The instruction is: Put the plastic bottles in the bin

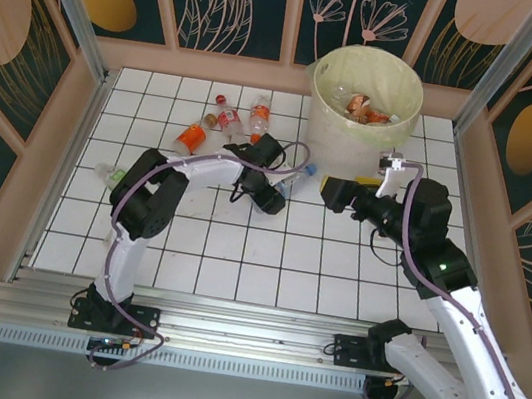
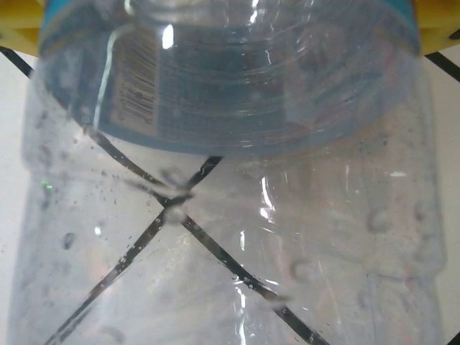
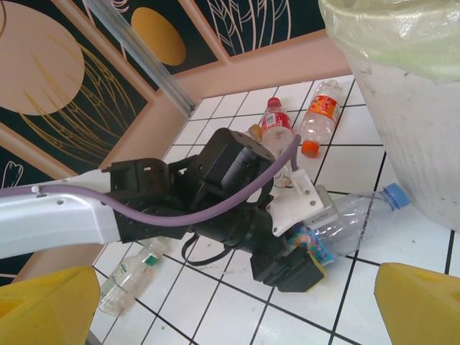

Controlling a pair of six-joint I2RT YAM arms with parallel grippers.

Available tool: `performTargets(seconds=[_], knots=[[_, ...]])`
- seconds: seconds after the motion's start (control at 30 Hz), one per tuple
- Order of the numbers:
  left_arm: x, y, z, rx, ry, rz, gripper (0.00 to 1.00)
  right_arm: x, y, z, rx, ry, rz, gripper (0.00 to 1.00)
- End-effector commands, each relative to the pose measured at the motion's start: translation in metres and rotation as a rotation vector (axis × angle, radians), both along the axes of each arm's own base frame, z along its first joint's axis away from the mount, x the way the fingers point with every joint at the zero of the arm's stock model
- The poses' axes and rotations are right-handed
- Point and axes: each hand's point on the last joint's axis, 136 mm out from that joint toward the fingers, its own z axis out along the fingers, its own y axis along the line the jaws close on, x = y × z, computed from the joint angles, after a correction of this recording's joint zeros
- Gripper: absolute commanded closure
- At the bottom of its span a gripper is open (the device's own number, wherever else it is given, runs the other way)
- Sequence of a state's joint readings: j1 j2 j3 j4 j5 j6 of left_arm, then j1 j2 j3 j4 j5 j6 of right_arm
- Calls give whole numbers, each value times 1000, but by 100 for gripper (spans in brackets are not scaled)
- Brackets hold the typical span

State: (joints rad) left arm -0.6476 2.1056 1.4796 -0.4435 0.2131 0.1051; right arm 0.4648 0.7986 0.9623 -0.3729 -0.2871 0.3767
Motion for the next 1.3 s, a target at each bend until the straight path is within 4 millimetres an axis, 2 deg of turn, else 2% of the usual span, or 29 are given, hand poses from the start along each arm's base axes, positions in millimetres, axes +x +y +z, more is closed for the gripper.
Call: performTargets(seconds=[0.0,0.17,0.27,0.47,0.67,0.7,0.73,0.77,1.0,1.27], knots=[[-2,-6,10,-51,-20,21,41,-2,2,-4,12,8,10,1],[-6,-10,22,-111,-26,29,45,3,-2,-11,8,31,-33,1],[-10,-19,39,-200,-29,33,44,10,-14,-20,-7,65,-119,2],[-26,-38,85,-471,-36,39,40,15,-18,-26,63,108,-171,3],[-42,-41,129,-694,-50,61,40,23,-13,-31,155,149,-191,3],[-44,-41,132,-720,-43,66,40,25,-12,-33,173,158,-197,3],[-48,-41,147,-762,-60,59,40,27,-11,-34,189,167,-200,3],[-50,-41,155,-789,-64,51,40,29,-10,-35,204,174,-200,3],[-68,-35,170,-874,-58,47,39,45,15,-36,275,198,-119,3],[-81,-44,171,-886,-50,29,39,70,38,-30,279,175,-77,4]])
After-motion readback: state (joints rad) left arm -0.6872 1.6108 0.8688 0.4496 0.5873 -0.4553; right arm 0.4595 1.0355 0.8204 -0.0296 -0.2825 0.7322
